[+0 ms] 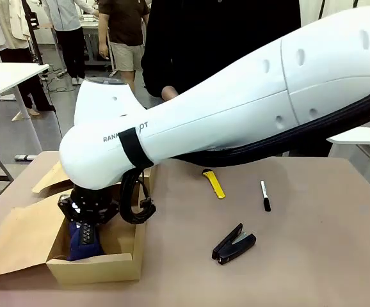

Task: Place items inside the box.
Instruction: Pick up a Pencil pouch or Stapler and place it inside the Mailer Box closest to the robot.

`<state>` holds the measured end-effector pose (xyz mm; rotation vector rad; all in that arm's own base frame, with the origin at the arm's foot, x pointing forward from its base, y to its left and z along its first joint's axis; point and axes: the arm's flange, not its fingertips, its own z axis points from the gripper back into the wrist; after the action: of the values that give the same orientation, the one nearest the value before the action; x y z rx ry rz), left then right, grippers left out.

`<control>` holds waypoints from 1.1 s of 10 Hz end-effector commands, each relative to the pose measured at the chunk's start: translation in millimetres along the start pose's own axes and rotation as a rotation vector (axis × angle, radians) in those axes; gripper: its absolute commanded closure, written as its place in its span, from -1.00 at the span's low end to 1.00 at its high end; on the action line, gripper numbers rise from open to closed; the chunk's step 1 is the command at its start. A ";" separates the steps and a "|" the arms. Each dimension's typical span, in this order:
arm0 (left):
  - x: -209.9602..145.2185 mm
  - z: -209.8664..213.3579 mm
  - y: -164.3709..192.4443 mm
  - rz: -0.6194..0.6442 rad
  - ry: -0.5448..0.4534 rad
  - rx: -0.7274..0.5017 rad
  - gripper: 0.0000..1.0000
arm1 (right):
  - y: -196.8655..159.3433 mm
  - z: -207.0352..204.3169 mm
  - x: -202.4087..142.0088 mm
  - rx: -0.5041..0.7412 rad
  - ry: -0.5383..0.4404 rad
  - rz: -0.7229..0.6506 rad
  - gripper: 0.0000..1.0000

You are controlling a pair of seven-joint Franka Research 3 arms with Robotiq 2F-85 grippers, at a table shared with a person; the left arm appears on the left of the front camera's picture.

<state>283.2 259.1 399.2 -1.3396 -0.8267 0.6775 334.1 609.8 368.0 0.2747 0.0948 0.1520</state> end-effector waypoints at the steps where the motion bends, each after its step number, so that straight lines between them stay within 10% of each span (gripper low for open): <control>1: -2.2 0.1 -1.4 -0.007 -0.004 -0.021 -1.00 | 2.7 -10.2 2.9 -0.050 -0.013 -0.064 0.84; 11: -2.2 0.1 -1.4 -0.007 -0.004 -0.021 -1.00 | -18.7 -12.3 2.3 -0.133 0.037 -0.030 0.84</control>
<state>283.2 259.1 399.2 -1.3398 -0.8267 0.6774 339.3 596.2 349.6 0.1670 0.1415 0.1086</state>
